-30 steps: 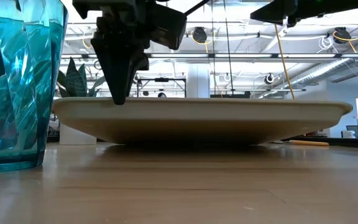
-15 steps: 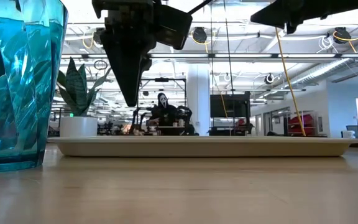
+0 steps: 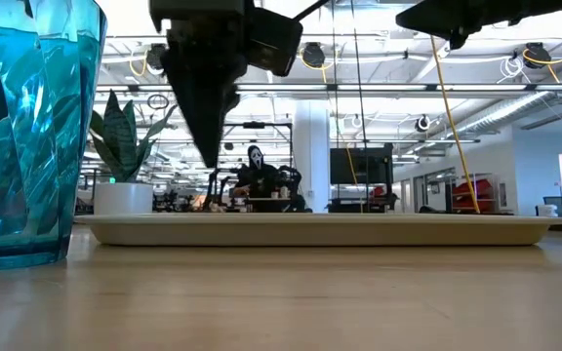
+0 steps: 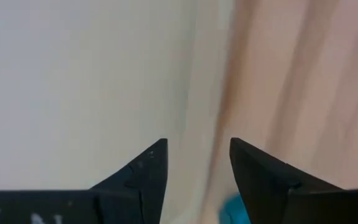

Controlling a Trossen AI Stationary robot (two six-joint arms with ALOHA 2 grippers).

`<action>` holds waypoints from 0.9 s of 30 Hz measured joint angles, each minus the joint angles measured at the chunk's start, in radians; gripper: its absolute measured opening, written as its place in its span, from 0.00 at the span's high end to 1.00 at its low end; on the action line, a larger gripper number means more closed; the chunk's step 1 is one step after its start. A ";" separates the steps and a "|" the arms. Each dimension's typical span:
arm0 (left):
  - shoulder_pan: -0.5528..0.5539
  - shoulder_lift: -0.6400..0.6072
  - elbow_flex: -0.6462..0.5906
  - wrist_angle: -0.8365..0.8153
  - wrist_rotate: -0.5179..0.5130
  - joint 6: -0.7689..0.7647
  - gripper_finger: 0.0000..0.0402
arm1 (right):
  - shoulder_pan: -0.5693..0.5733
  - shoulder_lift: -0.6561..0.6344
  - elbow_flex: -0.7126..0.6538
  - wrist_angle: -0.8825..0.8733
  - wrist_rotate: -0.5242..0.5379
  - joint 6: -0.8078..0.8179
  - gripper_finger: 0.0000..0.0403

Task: Pick and place plate/cup/fork/spoon on tray
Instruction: Adjust the white food tray to the center of the table

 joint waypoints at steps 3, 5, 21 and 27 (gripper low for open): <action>0.000 0.000 0.000 0.059 -0.041 0.040 0.56 | -0.001 0.000 0.000 -0.010 0.011 -0.014 0.95; 0.002 0.001 0.000 0.124 -0.041 0.098 0.56 | -0.001 0.000 0.000 -0.063 0.054 -0.014 0.95; 0.138 0.039 -0.056 0.453 -0.122 0.339 0.56 | -0.026 0.000 0.000 -0.250 0.156 0.020 0.95; 0.116 0.139 -0.058 0.458 -0.106 0.357 0.56 | -0.026 0.000 0.000 -0.259 0.157 0.016 0.95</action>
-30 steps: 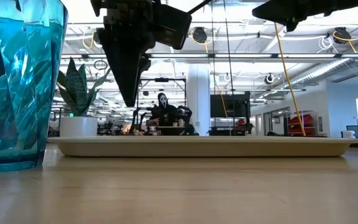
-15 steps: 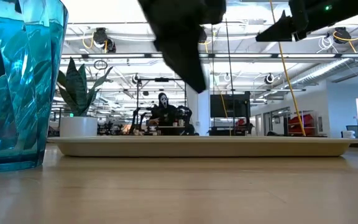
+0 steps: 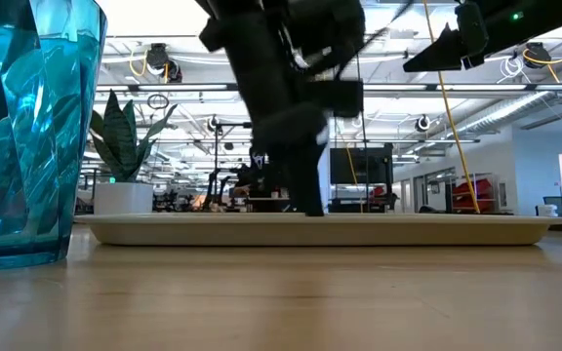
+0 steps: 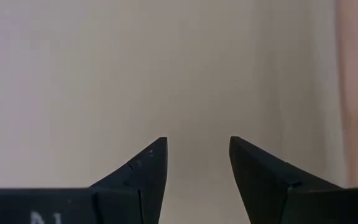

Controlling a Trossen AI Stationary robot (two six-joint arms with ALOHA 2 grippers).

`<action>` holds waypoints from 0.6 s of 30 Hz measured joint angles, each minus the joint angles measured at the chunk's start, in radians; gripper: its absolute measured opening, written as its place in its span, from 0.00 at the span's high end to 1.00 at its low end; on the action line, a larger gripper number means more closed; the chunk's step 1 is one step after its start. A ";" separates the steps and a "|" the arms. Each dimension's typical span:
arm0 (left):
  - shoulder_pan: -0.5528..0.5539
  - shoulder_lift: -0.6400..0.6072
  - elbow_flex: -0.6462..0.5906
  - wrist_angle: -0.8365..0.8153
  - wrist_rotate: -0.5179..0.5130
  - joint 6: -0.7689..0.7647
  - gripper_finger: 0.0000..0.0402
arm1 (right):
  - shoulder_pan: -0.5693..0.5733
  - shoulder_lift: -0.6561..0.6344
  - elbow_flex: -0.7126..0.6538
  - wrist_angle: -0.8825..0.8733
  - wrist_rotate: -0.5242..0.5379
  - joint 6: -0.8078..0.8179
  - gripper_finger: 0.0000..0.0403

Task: Pick and place plate/cup/fork/spoon on tray
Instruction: Adjust the white food tray to the center of the table

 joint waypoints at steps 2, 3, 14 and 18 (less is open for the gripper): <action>-0.005 0.018 0.000 -0.004 0.000 0.000 0.56 | 0.000 0.000 0.000 0.000 0.000 -0.002 0.95; -0.006 0.020 0.000 -0.005 0.000 0.000 0.56 | 0.000 0.000 0.000 0.000 0.000 -0.002 0.95; -0.024 0.023 0.001 -0.018 0.014 -0.041 0.56 | 0.000 0.000 0.000 0.041 0.000 -0.034 0.95; -0.048 0.023 0.001 -0.019 0.023 -0.043 0.56 | 0.000 0.000 0.000 0.041 0.000 -0.034 0.95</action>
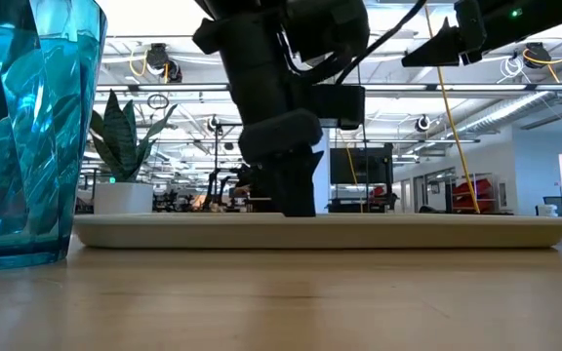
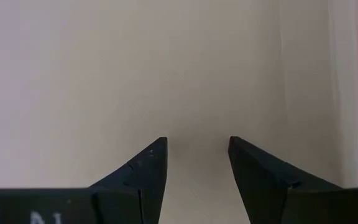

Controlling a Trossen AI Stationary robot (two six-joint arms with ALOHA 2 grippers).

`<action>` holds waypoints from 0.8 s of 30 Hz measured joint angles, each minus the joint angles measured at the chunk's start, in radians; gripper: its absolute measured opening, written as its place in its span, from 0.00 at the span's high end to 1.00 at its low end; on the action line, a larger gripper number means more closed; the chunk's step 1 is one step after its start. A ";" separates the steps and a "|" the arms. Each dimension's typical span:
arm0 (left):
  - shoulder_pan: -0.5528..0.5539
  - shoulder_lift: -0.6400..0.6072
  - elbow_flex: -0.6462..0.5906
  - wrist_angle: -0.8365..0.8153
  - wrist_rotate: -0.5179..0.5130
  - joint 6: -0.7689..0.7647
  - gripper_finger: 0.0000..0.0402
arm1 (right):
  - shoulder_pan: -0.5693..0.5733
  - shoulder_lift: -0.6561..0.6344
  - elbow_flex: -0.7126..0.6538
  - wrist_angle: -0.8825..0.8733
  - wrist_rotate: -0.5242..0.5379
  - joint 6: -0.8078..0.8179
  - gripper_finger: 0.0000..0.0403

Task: Pick and place plate/cup/fork/spoon on tray
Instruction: Adjust the white food tray to the center of the table

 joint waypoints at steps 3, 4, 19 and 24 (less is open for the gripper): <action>-0.017 0.000 0.000 -0.005 0.000 -0.003 0.56 | 0.000 0.000 0.000 0.000 0.000 -0.004 0.95; -0.022 0.000 0.001 -0.010 -0.001 -0.003 0.56 | 0.000 0.000 0.000 0.000 0.000 -0.004 0.95; -0.030 -0.002 -0.002 -0.072 0.002 0.039 0.56 | 0.000 0.000 0.000 0.005 0.000 -0.004 0.95; -0.029 -0.002 -0.002 -0.075 0.001 0.038 0.56 | 0.000 0.000 0.000 0.005 0.000 -0.007 0.95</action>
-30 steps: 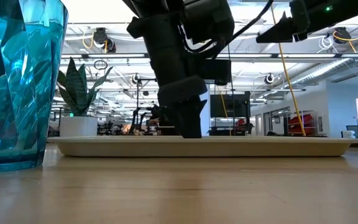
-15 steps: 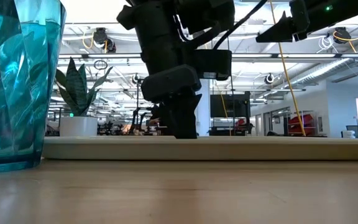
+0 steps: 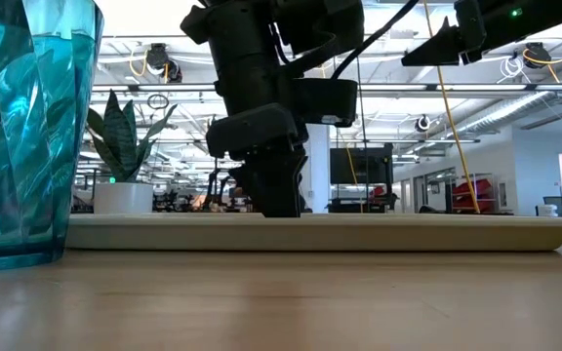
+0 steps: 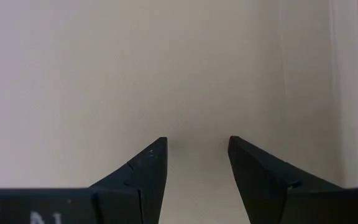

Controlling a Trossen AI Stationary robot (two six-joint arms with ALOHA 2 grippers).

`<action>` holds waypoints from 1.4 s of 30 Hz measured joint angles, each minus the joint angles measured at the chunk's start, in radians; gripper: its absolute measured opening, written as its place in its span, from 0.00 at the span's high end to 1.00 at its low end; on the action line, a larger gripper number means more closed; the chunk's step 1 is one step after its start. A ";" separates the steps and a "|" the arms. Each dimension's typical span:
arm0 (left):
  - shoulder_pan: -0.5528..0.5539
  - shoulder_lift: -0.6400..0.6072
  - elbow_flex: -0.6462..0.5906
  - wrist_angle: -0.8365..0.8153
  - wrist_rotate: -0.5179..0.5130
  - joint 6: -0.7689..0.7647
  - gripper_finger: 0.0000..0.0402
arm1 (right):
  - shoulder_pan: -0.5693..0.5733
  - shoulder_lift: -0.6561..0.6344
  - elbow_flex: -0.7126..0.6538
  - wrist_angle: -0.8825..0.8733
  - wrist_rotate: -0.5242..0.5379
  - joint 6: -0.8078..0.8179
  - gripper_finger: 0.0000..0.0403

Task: Pick and place plate/cup/fork/spoon on tray
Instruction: Adjust the white food tray to the center of the table, then put the blue cup to the top left of the white food tray

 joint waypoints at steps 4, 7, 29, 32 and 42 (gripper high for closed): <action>0.000 0.000 -0.001 0.002 0.000 -0.003 0.56 | 0.000 0.000 0.000 0.000 0.000 0.000 0.95; 0.000 0.000 -0.001 0.003 0.000 -0.008 0.56 | 0.000 0.000 0.000 0.000 0.000 0.000 0.95; 0.002 -0.114 0.035 -0.053 0.005 -0.011 0.56 | 0.000 0.000 0.000 0.018 0.000 -0.015 0.95; 0.001 -0.169 0.052 -0.094 -0.004 -0.012 0.56 | 0.000 0.000 0.000 0.023 0.000 -0.016 0.95; -0.054 -0.439 0.164 -0.352 -0.002 0.096 0.56 | 0.000 -0.002 0.000 0.031 -0.003 -0.019 0.95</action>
